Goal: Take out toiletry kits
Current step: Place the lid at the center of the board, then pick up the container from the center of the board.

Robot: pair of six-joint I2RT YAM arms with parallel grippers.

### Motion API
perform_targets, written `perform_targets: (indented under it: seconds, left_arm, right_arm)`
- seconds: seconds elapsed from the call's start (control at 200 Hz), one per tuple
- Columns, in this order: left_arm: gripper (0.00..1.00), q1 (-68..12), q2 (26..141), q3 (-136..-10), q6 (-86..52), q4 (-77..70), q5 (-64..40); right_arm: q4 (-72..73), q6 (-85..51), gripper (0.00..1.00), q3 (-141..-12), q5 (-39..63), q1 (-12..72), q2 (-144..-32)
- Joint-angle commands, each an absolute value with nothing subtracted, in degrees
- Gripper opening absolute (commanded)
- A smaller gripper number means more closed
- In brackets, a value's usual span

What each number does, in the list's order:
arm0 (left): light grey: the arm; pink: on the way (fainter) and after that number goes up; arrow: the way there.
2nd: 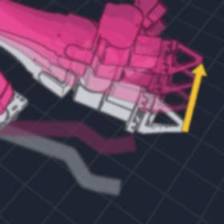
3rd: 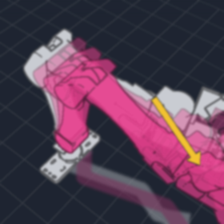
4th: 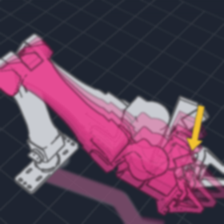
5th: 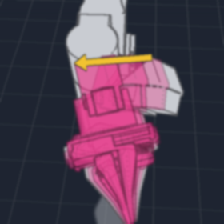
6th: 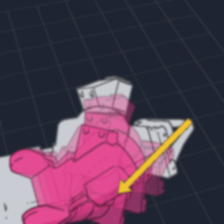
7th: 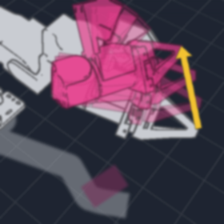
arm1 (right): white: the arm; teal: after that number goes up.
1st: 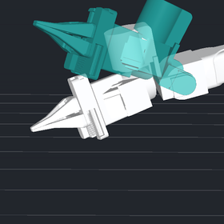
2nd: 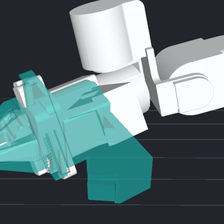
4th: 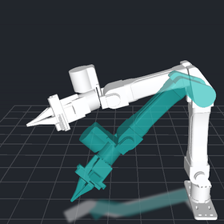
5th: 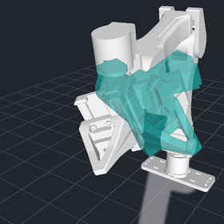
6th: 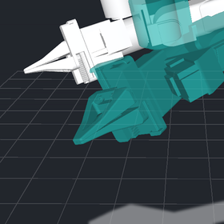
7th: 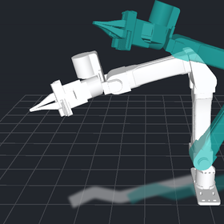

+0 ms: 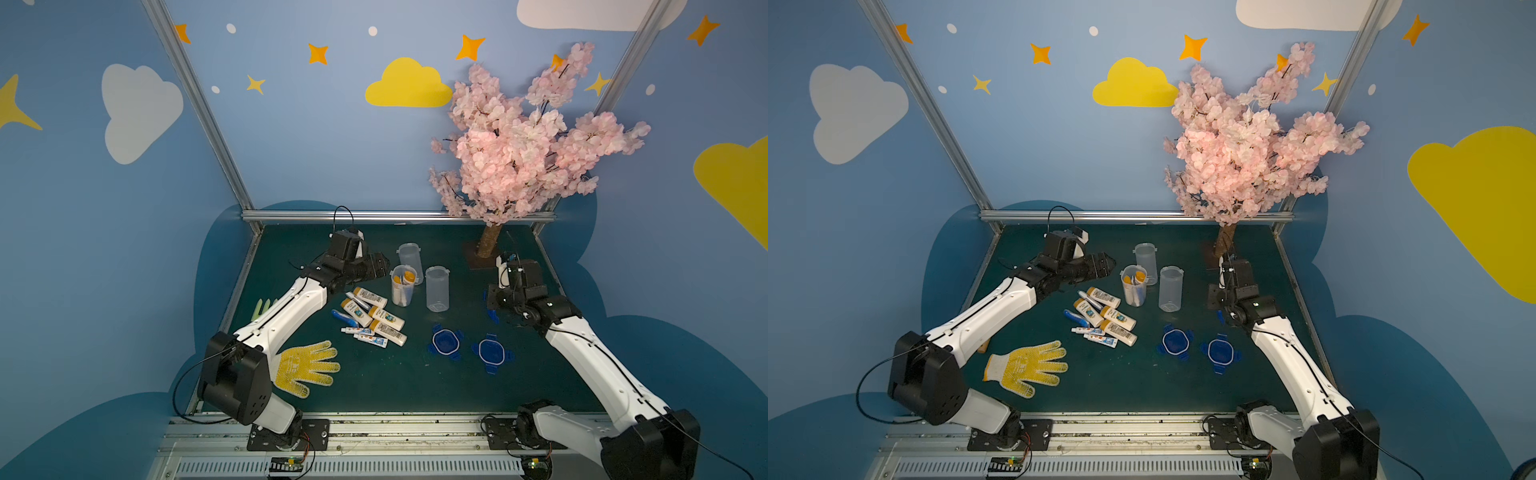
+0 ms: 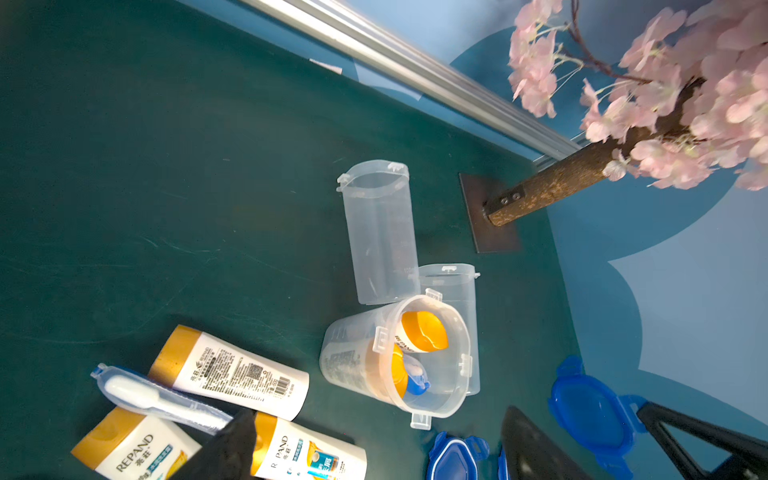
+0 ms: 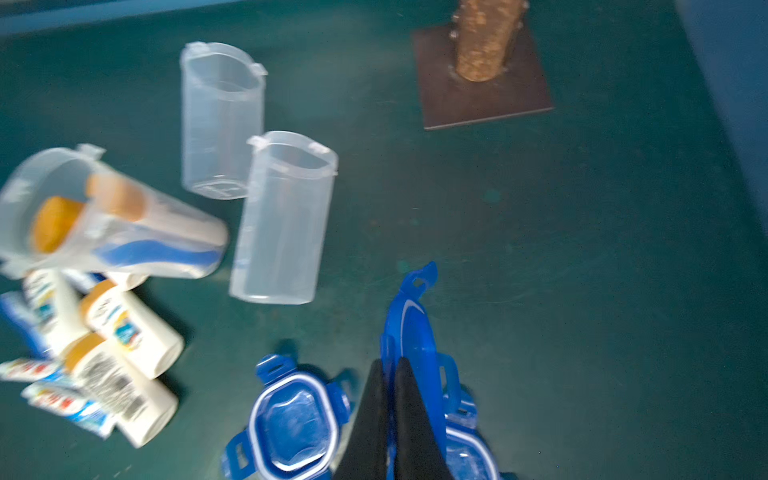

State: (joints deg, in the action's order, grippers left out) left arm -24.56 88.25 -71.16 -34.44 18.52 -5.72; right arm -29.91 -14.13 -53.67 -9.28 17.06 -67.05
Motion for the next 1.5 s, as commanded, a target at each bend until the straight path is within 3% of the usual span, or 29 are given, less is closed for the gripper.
perform_targets:
  seconds: [0.0,0.115,0.27,0.365,0.506,0.576,0.716,0.891,1.086,1.192,1.312,1.332,1.342,1.352,1.492]
  left_arm:
    - [0.91,-25.62,91.34,-74.0,-31.99,23.45,-4.39]
    - [0.91,-27.32,94.47,-76.8,-30.98,25.75,-3.3]
    - [0.9,-29.84,98.26,-80.86,-29.36,28.12,-0.34]
    - [0.84,-30.31,99.98,-82.12,-29.08,28.56,0.34]
    - [0.77,-30.32,102.14,-83.58,-29.12,28.88,1.57]
    - [0.72,-30.41,103.72,-85.17,-29.12,30.08,1.75]
    - [0.54,-30.41,106.04,-87.57,-29.26,30.93,1.93]
    - [0.43,-30.45,109.27,-90.68,-29.44,32.14,2.21]
    - [0.03,-30.5,111.45,-93.89,-29.62,35.62,2.11]
    - [0.03,-30.41,110.84,-93.7,-29.61,36.18,1.39]
    - [0.02,-29.57,108.9,-93.16,-30.08,37.27,-2.37]
    - [0.02,-29.23,108.41,-93.05,-30.27,37.5,-4.05]
    - [0.02,-28.97,108.2,-93.05,-30.2,37.59,-4.88]
    - [0.02,-28.78,107.91,-92.96,-30.23,37.63,-5.7]
    - [0.02,-26.13,103.17,-91.37,-29.55,37.97,-17.45]
  right_arm:
    - [-25.7,-14.32,0.0,-51.73,-13.52,16.75,-71.66]
    - [-21.42,-15.13,0.0,-51.99,-9.63,16.76,-77.45]
    - [-27.25,-13.87,0.0,-59.14,-5.95,17.01,-87.66]
    - [-25.09,-14.54,0.0,-59.37,-4.95,17.23,-91.05]
    - [-19.83,-15.51,0.32,-56.87,-1.41,17.7,-91.26]
    - [-18.2,-15.78,0.39,-55.55,-0.46,17.76,-90.09]
    - [-16.71,-15.67,0.42,-53.08,0.67,17.79,-86.28]
    - [-16.69,-16.1,0.43,-49.84,2.49,17.76,-80.61]
    - [-15.71,-14.85,0.48,-46.51,6.64,17.84,-72.69]
    - [-12.79,-10.81,0.56,-45.12,14.58,19.08,-68.55]
    - [-12.48,-7.0,0.67,-45.09,14.09,23.54,-64.75]
    - [-12.44,-6.27,0.71,-45.11,13.56,24.46,-64.22]
    - [-12.4,-6.03,0.8,-45.05,13.26,25.03,-64.02]
    - [-12.33,-5.68,0.82,-45.01,13.03,25.46,-63.75]
    - [-11.78,-1.56,0.83,-44.67,11.39,30.69,-61.83]
